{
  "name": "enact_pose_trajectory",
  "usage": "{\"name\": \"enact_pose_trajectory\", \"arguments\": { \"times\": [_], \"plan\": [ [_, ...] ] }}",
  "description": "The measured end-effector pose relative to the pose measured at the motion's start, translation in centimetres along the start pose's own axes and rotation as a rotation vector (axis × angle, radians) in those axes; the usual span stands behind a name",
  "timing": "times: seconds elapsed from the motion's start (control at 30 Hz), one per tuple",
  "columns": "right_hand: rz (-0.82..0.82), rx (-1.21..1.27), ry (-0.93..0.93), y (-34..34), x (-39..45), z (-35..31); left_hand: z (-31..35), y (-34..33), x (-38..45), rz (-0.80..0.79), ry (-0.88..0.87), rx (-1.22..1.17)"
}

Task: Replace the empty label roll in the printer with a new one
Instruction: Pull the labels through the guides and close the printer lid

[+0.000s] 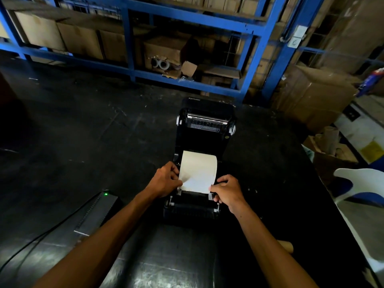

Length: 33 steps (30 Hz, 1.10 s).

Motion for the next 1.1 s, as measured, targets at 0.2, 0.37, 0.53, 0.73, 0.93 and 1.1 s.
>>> {"name": "enact_pose_trajectory", "arguments": {
  "times": [0.2,0.37,0.53,0.73,0.93,1.1],
  "plan": [
    [-0.082,0.048,0.001,0.5,-0.4,0.1,0.0,0.1,0.0,-0.022,-0.010,0.007],
    [-0.113,0.051,0.032,0.6,-0.3,0.5,-0.3,0.1,-0.2,-0.018,-0.030,-0.014],
    [-0.158,0.065,0.036,0.6,0.0,0.9,-0.9,0.3,-0.5,-0.014,-0.063,-0.086],
    [-0.148,0.040,0.069,0.7,0.1,1.0,-0.8,0.3,-0.5,-0.030,-0.077,-0.050],
    [-0.025,-0.065,0.080,0.0,-0.1,0.7,-0.3,0.0,-0.3,-0.042,-0.086,0.089],
    [0.102,-0.115,0.117,-0.4,-0.2,0.3,0.3,0.1,-0.5,-0.034,-0.082,0.109]
  ]
}}
Point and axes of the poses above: each hand's wrist, its own x-axis towards the middle knuckle, its own y-axis out of the back of the hand, z = x × y, the point moved 2 cm from there along x, towards the middle knuckle, and after that the axes turned 13 degrees about -y, right-handed, at the moved point
